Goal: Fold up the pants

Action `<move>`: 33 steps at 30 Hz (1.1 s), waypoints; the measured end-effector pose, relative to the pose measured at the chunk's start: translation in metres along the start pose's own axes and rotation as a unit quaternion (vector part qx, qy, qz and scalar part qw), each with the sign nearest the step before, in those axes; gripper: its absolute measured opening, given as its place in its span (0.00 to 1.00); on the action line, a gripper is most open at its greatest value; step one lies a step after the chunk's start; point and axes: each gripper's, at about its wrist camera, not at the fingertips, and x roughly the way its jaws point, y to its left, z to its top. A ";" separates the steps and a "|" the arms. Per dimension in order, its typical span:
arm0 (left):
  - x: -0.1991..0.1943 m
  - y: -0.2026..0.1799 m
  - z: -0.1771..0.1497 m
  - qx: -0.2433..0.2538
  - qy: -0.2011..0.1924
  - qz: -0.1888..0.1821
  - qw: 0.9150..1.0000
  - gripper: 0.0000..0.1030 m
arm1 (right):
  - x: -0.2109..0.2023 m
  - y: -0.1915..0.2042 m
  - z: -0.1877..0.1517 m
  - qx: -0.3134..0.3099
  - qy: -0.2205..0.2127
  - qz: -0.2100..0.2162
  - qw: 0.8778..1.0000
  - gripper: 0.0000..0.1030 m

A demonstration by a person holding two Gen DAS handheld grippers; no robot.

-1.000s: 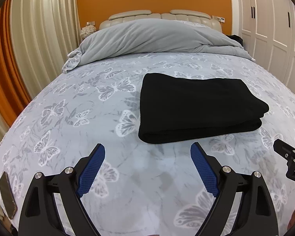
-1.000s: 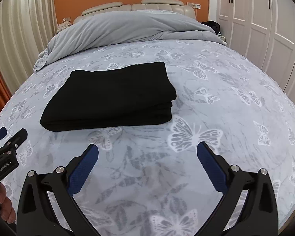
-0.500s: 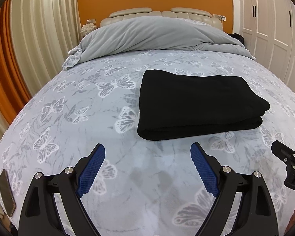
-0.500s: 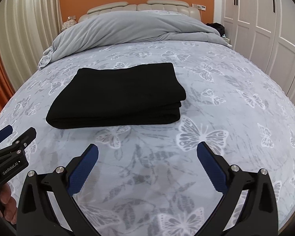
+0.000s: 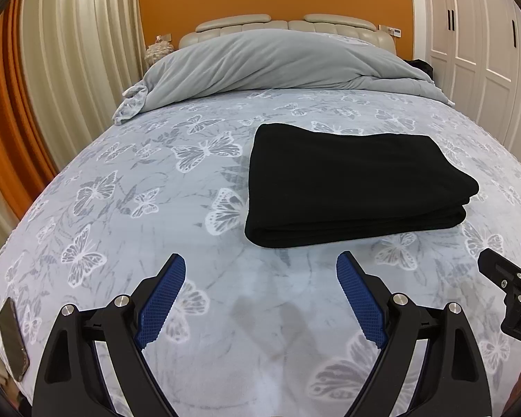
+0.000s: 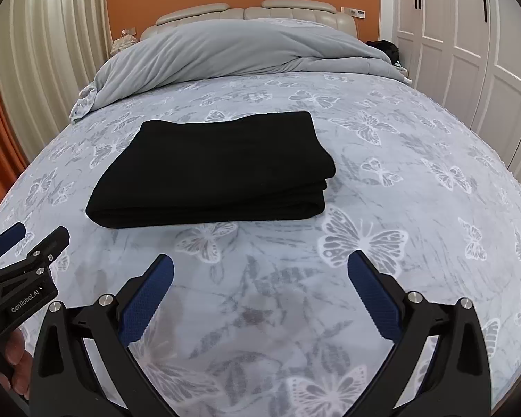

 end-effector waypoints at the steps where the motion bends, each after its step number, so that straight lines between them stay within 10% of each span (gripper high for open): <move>1: 0.000 0.000 -0.001 0.000 0.000 0.000 1.000 0.84 | 0.000 0.000 0.000 0.000 0.000 -0.001 1.000 0.95; 33: -0.002 0.001 0.002 0.000 -0.004 0.005 1.000 0.84 | 0.001 0.002 -0.001 -0.001 0.001 0.001 1.000 0.95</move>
